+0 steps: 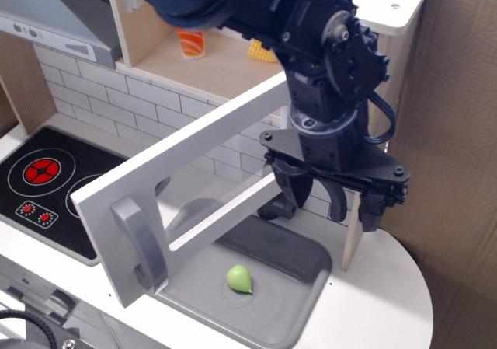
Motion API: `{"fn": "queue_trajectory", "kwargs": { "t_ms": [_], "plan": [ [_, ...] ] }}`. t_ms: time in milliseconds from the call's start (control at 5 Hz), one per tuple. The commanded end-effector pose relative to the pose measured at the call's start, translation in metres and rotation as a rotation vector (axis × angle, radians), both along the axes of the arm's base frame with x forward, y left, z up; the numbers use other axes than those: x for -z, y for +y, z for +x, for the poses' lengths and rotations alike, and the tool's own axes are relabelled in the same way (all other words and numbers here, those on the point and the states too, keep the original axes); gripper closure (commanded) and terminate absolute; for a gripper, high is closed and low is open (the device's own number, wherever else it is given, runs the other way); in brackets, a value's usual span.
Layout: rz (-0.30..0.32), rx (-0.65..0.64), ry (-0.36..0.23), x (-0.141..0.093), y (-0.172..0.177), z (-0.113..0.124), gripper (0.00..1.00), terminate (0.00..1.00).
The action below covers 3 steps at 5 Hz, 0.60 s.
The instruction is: Close microwave
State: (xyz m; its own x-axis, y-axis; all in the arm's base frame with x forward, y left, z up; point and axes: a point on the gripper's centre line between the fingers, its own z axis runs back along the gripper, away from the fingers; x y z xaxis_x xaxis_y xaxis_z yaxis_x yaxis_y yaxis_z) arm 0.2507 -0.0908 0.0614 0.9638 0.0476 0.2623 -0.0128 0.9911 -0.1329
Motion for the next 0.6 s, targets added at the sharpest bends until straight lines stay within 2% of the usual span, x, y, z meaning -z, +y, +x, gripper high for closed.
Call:
{"fn": "queue_trajectory", "kwargs": {
  "t_ms": [0,400],
  "plan": [
    [0.0,0.0,0.0,0.0,0.0,0.0,0.0,0.0],
    [0.074,-0.057,-0.005,-0.01,0.044,-0.001,0.0,0.0]
  ]
}}
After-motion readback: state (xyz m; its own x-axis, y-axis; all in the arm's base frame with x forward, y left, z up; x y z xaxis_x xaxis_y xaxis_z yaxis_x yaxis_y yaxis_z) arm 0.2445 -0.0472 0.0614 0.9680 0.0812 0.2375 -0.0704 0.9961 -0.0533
